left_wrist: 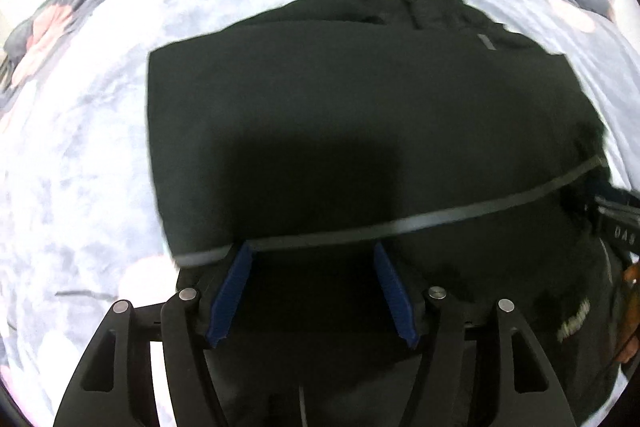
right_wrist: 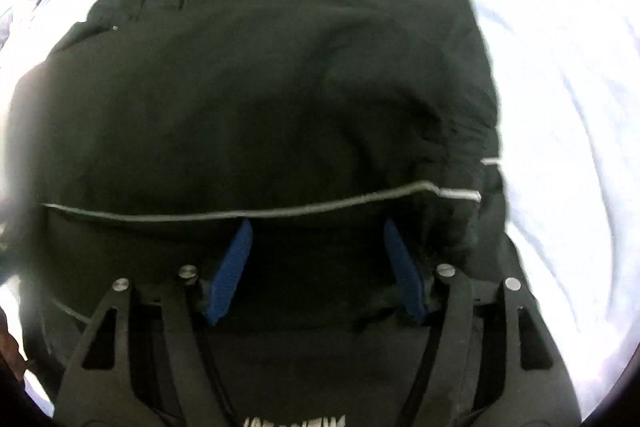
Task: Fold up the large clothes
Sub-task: 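Open both grippers and lift them off the folded jacket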
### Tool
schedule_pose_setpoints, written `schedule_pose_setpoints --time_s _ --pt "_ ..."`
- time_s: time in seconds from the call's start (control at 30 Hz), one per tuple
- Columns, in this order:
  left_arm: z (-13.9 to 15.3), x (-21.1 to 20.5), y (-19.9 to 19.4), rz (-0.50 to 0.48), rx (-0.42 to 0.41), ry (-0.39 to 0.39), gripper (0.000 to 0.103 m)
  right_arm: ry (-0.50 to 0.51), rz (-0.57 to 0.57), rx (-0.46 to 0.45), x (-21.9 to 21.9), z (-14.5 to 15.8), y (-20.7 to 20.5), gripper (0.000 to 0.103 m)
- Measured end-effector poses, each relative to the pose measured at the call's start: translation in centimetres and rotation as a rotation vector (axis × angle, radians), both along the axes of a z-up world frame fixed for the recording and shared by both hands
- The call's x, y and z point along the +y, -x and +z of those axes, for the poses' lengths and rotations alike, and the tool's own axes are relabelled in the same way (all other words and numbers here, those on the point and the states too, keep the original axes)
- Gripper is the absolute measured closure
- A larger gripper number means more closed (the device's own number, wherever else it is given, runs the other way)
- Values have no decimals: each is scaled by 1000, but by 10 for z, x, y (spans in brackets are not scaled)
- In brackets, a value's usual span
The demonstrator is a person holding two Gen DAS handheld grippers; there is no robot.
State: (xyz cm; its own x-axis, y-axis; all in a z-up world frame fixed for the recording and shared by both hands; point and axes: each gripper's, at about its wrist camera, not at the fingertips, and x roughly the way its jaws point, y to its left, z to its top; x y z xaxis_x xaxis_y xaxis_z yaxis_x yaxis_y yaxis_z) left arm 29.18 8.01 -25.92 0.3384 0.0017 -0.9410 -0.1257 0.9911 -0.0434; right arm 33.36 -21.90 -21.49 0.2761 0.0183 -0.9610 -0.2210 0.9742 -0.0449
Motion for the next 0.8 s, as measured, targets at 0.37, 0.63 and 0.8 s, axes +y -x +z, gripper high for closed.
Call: schedule_pose_setpoints --time_s 0.37,0.63,0.8 --pt "127 1 95 -48 -204 7 37 -70 53 -117 18 121 107 37" --pt "179 22 71 80 -340 -32 37 -173 55 -226 4 179 31 37" --pt "182 34 12 130 -350 2 37 -179 86 -258 3 188 -38 36"
